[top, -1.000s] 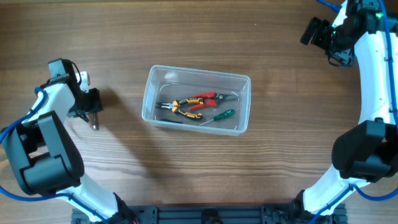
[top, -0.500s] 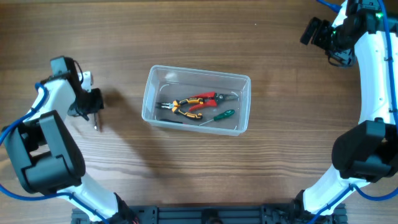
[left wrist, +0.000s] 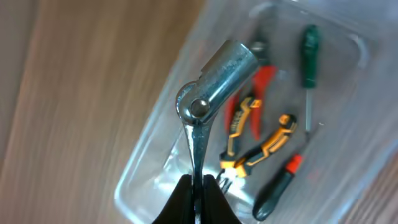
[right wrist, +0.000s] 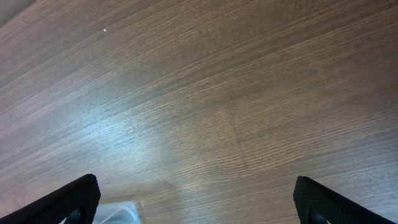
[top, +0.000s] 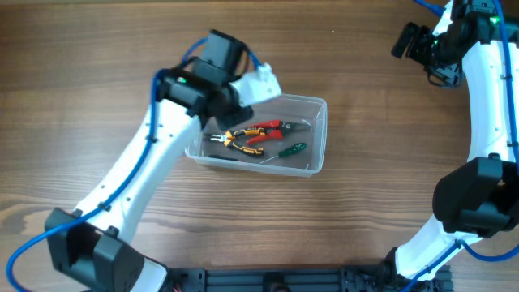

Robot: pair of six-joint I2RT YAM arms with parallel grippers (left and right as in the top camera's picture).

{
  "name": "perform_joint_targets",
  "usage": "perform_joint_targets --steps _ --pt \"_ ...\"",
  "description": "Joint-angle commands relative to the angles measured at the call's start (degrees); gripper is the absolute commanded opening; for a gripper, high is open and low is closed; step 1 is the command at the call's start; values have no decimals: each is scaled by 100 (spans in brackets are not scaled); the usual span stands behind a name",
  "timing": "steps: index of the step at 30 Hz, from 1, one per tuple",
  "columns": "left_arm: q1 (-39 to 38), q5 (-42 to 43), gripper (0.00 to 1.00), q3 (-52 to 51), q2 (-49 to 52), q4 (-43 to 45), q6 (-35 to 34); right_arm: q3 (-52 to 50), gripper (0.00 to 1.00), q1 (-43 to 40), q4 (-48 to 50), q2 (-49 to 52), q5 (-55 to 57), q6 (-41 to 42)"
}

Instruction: Pack container

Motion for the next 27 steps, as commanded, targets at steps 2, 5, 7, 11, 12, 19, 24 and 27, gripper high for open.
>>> perform_joint_targets --steps 2,5,7,11,12,19,24,27 --pt "-120 90 4 9 990 -46 1344 -42 100 35 17 94 -94 68" --pt "-116 87 4 9 1617 92 2146 -42 100 35 11 94 -94 323" --pt "-101 15 8 9 1871 308 2146 -42 100 35 9 94 -94 323" --pt "9 -299 18 9 2035 855 2133 -42 100 35 -4 94 -92 319" --pt "20 -446 100 9 2024 1032 1982 -42 100 35 -4 94 -92 323" --pt "59 -1307 100 654 1099 1705 -1110 -42 100 35 131 94 -94 321" --pt "442 -1248 100 804 -120 1519 -2787 -46 98 50 -81 94 -1410 299" --pt "1016 -1239 100 804 -474 769 -3536 -136 62 350 -442 103 -2039 374"
